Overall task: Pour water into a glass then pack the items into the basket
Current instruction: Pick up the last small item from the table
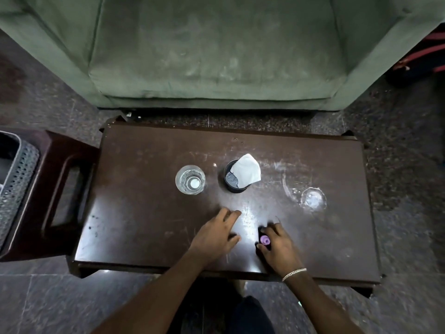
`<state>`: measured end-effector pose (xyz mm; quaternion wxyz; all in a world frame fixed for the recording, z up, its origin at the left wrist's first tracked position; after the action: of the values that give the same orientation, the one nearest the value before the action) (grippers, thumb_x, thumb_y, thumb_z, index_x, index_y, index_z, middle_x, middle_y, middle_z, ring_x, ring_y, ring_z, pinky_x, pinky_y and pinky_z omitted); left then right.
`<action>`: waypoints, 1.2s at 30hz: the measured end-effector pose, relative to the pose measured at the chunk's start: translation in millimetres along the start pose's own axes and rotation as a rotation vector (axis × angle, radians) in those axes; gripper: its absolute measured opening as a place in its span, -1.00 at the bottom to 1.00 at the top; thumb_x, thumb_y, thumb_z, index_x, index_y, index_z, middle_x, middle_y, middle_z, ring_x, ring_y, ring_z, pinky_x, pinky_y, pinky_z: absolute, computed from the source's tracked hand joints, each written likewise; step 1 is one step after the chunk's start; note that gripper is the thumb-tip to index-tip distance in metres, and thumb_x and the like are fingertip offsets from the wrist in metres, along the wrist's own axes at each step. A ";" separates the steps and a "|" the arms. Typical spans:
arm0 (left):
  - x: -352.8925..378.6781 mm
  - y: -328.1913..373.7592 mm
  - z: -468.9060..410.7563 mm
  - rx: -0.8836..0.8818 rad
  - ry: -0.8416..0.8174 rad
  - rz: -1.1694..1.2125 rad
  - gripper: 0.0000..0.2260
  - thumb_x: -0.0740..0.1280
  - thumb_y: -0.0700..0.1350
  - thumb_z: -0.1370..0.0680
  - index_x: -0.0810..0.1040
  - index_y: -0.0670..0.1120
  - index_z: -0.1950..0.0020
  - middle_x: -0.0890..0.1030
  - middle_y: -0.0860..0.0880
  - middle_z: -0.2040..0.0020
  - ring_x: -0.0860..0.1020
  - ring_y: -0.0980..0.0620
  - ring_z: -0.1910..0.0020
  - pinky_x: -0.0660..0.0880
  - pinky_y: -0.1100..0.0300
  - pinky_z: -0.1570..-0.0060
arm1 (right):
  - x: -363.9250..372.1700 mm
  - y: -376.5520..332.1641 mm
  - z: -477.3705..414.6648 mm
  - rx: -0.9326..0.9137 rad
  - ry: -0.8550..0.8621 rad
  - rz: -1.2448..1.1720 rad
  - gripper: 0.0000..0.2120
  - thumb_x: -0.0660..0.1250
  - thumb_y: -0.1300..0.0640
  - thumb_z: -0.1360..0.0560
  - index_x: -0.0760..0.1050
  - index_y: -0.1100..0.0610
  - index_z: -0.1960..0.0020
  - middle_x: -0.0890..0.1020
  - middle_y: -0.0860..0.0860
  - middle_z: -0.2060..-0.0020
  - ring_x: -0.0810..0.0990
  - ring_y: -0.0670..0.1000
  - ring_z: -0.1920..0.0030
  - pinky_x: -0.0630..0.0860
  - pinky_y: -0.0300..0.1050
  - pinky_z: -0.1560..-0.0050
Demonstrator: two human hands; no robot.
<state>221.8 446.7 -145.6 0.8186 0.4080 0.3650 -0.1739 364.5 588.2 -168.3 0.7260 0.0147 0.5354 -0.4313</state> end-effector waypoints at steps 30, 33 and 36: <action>-217.2 -196.0 159.2 -0.217 0.708 0.878 -0.71 0.53 -0.04 -0.47 0.69 0.09 -0.18 0.74 0.06 -0.12 0.71 0.12 -0.11 0.63 0.09 -0.17 | -10.7 -397.9 -46.6 -0.415 -0.142 -0.577 -0.74 0.50 0.22 -0.43 0.68 -0.12 0.01 0.71 -0.09 0.04 0.71 -0.07 0.02 0.63 -0.01 -0.10; -249.0 -239.9 196.8 -0.259 0.857 0.961 -0.71 0.56 -0.16 -0.49 0.70 -0.04 -0.20 0.75 0.04 -0.09 0.73 0.12 -0.08 0.61 0.22 -0.11 | 7.6 -469.7 -51.4 -0.462 -0.225 -0.678 -0.66 0.51 0.37 -0.42 0.69 -0.05 0.01 0.74 -0.03 0.05 0.73 -0.01 0.02 0.63 -0.01 -0.09; -270.8 -281.2 239.5 -0.319 0.983 1.071 -0.74 0.54 -0.15 -0.50 0.69 -0.02 -0.18 0.76 0.01 -0.11 0.73 0.04 -0.10 0.64 0.13 -0.15 | 34.3 -537.0 -51.6 -0.467 -0.345 -0.779 -0.70 0.51 0.42 -0.41 0.67 0.07 -0.01 0.77 -0.02 0.12 0.73 -0.09 0.10 0.61 -0.23 0.02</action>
<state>-15.2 82.2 -1.5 0.5830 0.4369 0.4612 0.5066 -17.9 255.2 19.1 0.5725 -0.4222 0.4553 -0.5355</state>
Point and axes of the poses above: each hand's wrist, its own z-axis away from the middle knuckle, its own x-axis out of the palm, y = z × x, the point moved 5 cm from there along -z, towards the middle knuckle
